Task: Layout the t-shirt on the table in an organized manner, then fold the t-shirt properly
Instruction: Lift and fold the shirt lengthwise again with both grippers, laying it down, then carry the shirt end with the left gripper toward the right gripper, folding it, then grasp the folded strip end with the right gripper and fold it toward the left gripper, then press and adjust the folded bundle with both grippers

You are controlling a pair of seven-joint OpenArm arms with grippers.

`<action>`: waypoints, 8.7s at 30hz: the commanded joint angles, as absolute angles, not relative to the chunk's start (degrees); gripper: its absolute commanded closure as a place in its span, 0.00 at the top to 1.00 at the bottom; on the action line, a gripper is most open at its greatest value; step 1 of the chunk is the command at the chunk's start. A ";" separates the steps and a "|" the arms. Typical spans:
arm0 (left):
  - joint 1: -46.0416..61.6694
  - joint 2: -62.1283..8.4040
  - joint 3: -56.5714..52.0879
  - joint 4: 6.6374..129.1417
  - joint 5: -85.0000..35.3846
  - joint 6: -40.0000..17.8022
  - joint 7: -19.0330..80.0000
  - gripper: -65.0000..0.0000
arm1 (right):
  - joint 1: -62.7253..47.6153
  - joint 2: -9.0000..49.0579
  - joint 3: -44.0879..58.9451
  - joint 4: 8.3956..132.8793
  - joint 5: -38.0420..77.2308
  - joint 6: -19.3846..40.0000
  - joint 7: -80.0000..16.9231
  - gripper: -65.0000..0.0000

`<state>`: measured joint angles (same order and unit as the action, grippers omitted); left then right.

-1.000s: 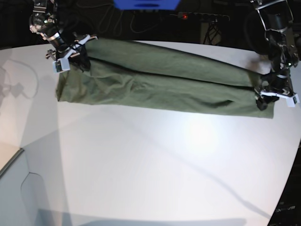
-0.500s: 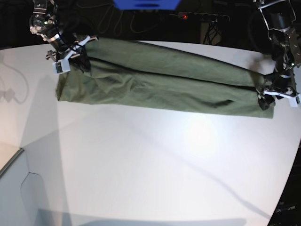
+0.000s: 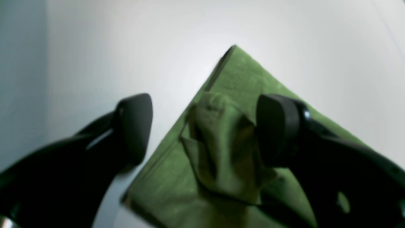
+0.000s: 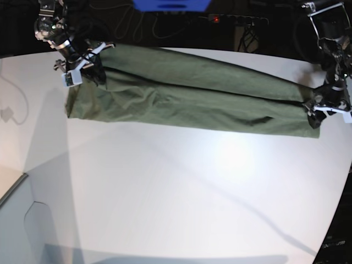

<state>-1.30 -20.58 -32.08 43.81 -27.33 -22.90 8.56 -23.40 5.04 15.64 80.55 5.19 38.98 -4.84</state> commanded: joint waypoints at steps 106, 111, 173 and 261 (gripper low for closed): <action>15.16 -10.95 -14.20 91.65 -36.88 -22.29 26.86 0.46 | -18.15 4.62 21.49 79.34 6.46 40.00 -6.37 0.56; 14.55 -10.86 -19.21 91.38 -36.44 -22.29 26.86 0.46 | -17.98 0.48 28.62 86.02 6.20 40.00 -6.37 0.62; 9.98 -10.24 -18.95 74.33 -36.44 -22.20 26.77 0.46 | -16.66 -2.86 16.92 98.86 6.11 40.00 -18.86 0.00; 12.09 -10.86 -42.24 84.53 -37.05 -22.29 37.14 0.47 | -12.79 7.16 -33.19 98.86 6.46 35.74 -22.11 0.57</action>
